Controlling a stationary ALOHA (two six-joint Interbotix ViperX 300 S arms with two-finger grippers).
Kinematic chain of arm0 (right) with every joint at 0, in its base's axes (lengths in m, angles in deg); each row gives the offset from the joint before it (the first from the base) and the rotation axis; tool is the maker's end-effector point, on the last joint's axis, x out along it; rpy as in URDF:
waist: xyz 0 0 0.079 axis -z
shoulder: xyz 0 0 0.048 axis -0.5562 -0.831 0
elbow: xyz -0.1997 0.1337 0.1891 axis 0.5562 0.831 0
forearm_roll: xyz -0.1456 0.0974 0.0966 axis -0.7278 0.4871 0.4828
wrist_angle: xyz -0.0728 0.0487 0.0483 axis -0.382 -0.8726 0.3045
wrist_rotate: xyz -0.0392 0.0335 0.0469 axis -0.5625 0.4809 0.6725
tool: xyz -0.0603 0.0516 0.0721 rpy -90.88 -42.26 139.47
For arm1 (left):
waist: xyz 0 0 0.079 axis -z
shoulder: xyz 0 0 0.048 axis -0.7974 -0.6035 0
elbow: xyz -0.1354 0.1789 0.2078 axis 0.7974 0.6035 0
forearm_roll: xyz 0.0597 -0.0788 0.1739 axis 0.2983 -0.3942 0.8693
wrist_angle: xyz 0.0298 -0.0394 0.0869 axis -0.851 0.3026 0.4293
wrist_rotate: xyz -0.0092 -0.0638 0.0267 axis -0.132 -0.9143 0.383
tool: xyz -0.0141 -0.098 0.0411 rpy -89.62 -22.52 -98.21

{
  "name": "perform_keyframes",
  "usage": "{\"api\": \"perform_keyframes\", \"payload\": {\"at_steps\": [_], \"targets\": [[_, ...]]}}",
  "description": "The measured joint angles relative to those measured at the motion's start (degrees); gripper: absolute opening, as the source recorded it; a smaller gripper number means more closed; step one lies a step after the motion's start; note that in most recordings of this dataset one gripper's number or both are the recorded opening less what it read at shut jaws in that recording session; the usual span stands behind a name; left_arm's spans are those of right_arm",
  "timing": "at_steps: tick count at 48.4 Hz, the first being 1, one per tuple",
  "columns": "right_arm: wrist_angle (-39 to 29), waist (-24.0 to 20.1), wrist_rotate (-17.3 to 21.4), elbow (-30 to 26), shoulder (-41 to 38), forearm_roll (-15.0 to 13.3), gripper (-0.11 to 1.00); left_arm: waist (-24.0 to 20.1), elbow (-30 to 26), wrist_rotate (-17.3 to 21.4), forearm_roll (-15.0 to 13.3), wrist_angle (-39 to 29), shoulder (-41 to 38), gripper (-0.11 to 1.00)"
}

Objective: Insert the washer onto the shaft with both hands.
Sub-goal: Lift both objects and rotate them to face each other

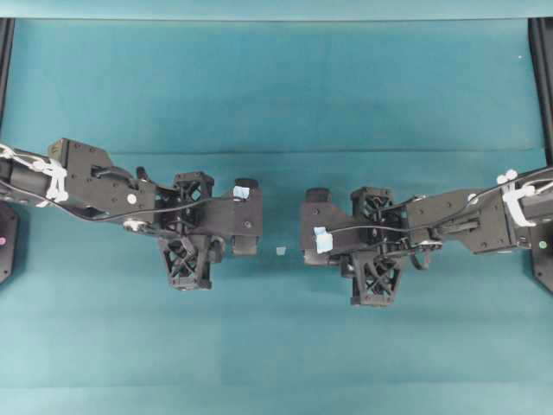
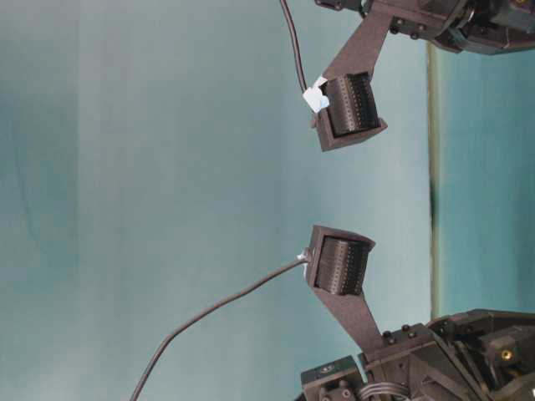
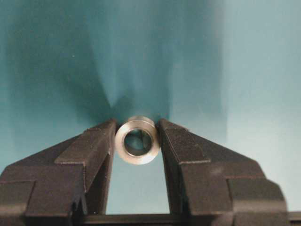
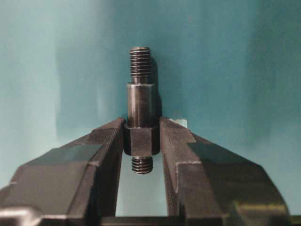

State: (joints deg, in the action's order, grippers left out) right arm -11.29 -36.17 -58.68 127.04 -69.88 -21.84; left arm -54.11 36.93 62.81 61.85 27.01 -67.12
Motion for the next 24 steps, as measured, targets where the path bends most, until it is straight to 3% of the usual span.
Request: {"api": "perform_keyframes", "payload": {"at_steps": [24], "targets": [[2.46, 0.26, 0.0, 1.23, 1.23, 0.0, 0.0, -0.44, 0.97, 0.09, -0.09, 0.88, 1.49, 0.34]]}}
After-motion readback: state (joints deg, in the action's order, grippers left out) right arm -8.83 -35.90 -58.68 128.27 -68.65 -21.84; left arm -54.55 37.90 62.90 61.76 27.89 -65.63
